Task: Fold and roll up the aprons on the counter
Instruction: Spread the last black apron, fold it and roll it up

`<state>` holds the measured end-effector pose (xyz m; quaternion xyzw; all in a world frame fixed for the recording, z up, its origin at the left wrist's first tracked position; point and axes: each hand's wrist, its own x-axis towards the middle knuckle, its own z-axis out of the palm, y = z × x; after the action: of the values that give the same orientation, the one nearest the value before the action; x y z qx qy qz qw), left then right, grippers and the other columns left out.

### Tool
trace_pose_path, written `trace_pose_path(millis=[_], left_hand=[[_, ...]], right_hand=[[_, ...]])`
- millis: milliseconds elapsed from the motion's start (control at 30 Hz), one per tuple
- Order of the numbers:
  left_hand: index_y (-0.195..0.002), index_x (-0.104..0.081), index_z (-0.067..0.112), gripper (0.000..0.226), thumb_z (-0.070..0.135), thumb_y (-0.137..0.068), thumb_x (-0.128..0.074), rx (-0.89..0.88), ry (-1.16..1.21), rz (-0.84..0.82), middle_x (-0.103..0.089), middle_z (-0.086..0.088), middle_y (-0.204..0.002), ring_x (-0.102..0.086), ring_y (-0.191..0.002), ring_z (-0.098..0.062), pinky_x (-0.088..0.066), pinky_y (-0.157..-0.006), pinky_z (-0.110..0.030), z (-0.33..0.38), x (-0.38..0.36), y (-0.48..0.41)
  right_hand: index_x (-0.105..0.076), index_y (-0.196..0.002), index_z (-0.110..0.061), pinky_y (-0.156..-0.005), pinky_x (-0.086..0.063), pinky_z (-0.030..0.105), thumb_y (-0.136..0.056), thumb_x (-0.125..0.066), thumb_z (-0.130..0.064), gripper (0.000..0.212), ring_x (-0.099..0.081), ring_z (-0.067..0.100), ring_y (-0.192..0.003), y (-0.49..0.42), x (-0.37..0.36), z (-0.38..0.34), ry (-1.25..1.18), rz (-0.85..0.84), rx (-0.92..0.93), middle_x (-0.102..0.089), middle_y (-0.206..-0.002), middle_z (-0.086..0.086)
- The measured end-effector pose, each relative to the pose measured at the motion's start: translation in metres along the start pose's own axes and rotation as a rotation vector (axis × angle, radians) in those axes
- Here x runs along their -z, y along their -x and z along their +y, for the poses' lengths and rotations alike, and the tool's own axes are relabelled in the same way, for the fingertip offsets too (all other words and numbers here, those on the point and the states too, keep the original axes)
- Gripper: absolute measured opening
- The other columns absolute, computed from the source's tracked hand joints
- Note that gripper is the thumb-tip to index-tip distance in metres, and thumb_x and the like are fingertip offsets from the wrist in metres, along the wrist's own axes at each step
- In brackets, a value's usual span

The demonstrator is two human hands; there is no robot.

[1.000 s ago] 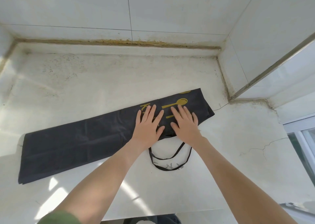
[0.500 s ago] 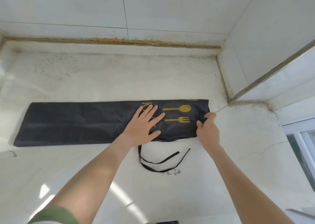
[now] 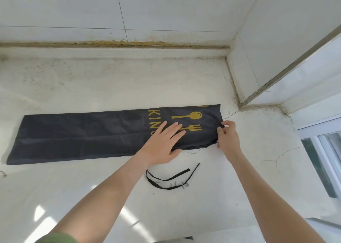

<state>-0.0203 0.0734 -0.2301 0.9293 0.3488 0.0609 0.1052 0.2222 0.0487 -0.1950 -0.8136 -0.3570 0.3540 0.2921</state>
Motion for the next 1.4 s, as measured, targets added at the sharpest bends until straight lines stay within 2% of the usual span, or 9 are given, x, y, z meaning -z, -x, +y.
trace_pose_path(millis=[233,400,500,600,733,900,1000,1100,1400], left_hand=[[-0.129,-0.060,0.010,0.050,0.030,-0.094,-0.029,-0.084,-0.199,0.044,-0.058,-0.005,-0.135,-0.052,-0.127,-0.018,-0.033,-0.107,-0.037,-0.005,-0.005,-0.005],[-0.137,-0.050,0.007,0.054,0.020,-0.087,-0.067,-0.110,-0.211,0.090,-0.050,-0.009,-0.142,-0.047,-0.132,-0.022,-0.027,-0.111,-0.035,-0.001,-0.011,-0.001],[-0.137,-0.050,0.006,0.046,0.007,-0.091,-0.043,-0.163,-0.175,0.069,-0.050,-0.009,-0.142,-0.045,-0.133,-0.021,-0.025,-0.112,-0.034,0.001,-0.007,-0.002],[-0.141,-0.045,0.010,0.050,0.022,-0.096,-0.026,-0.182,-0.004,-0.043,-0.040,-0.005,-0.149,-0.032,-0.141,-0.018,-0.020,-0.117,-0.033,0.003,0.001,0.002],[-0.121,-0.066,0.012,0.040,0.026,-0.097,-0.037,-0.086,0.168,0.151,-0.057,-0.007,-0.135,-0.051,-0.128,-0.022,-0.038,-0.110,-0.041,0.003,0.012,-0.002],[-0.141,-0.047,0.015,0.051,0.036,-0.096,-0.035,0.271,-0.147,0.116,-0.033,-0.016,-0.152,-0.028,-0.143,-0.031,-0.016,-0.115,-0.052,-0.010,0.016,-0.006],[-0.149,-0.031,0.022,0.060,0.048,-0.095,-0.025,0.384,-0.145,-0.019,-0.027,-0.014,-0.155,-0.023,-0.144,-0.032,-0.009,-0.115,-0.053,-0.012,0.005,0.003],[-0.147,-0.036,0.018,0.060,0.046,-0.095,-0.024,0.411,-0.130,-0.033,-0.034,-0.014,-0.152,-0.030,-0.141,-0.032,-0.012,-0.114,-0.052,-0.012,0.000,0.002],[-0.145,-0.039,0.014,0.057,0.040,-0.097,-0.026,0.467,-0.068,0.043,-0.037,-0.011,-0.151,-0.034,-0.140,-0.026,-0.015,-0.116,-0.040,-0.030,0.005,0.020]], right_hand=[[-0.038,-0.120,-0.012,-0.047,-0.041,0.026,-0.098,-0.041,-0.012,0.021,-0.050,0.022,-0.065,0.004,0.000,0.001,0.009,0.014,0.029,-0.047,-0.076,0.000],[-0.037,-0.119,-0.010,-0.067,-0.051,0.046,-0.098,-0.041,-0.012,0.022,-0.051,0.025,-0.068,0.004,0.000,0.004,0.077,0.043,0.078,-0.047,-0.071,0.001],[-0.037,-0.117,-0.011,-0.068,-0.051,0.046,-0.097,-0.041,-0.011,0.020,-0.052,0.027,-0.069,0.005,-0.002,0.006,0.084,0.066,0.089,-0.048,-0.069,0.001],[-0.034,-0.122,-0.010,-0.065,-0.054,0.044,-0.097,-0.040,-0.010,0.025,-0.055,0.030,-0.073,0.006,-0.002,0.005,0.073,0.062,0.062,-0.049,-0.074,0.003],[-0.027,-0.137,-0.008,-0.078,-0.051,0.048,-0.091,-0.044,0.000,0.050,-0.054,0.032,-0.095,0.005,-0.002,0.003,0.120,0.082,0.108,-0.052,-0.108,0.016],[-0.046,-0.129,-0.002,-0.079,-0.044,0.045,-0.069,-0.048,0.007,0.061,-0.052,0.039,-0.101,0.010,-0.020,-0.011,0.587,0.424,0.416,-0.055,-0.117,0.017],[-0.049,-0.133,-0.005,-0.097,-0.043,0.047,-0.079,-0.046,-0.005,0.054,-0.049,0.034,-0.122,0.017,-0.046,-0.027,0.533,0.144,0.704,-0.052,-0.133,0.014],[-0.040,-0.144,-0.013,-0.109,-0.033,0.043,-0.096,-0.033,-0.026,0.050,-0.039,0.026,-0.136,0.028,-0.085,-0.031,0.650,-0.100,0.829,-0.045,-0.145,0.009],[-0.014,-0.153,-0.021,-0.118,-0.005,0.035,-0.096,-0.006,-0.052,0.065,-0.012,0.022,-0.147,0.022,-0.095,-0.019,0.894,-0.099,0.682,-0.018,-0.159,0.003]])
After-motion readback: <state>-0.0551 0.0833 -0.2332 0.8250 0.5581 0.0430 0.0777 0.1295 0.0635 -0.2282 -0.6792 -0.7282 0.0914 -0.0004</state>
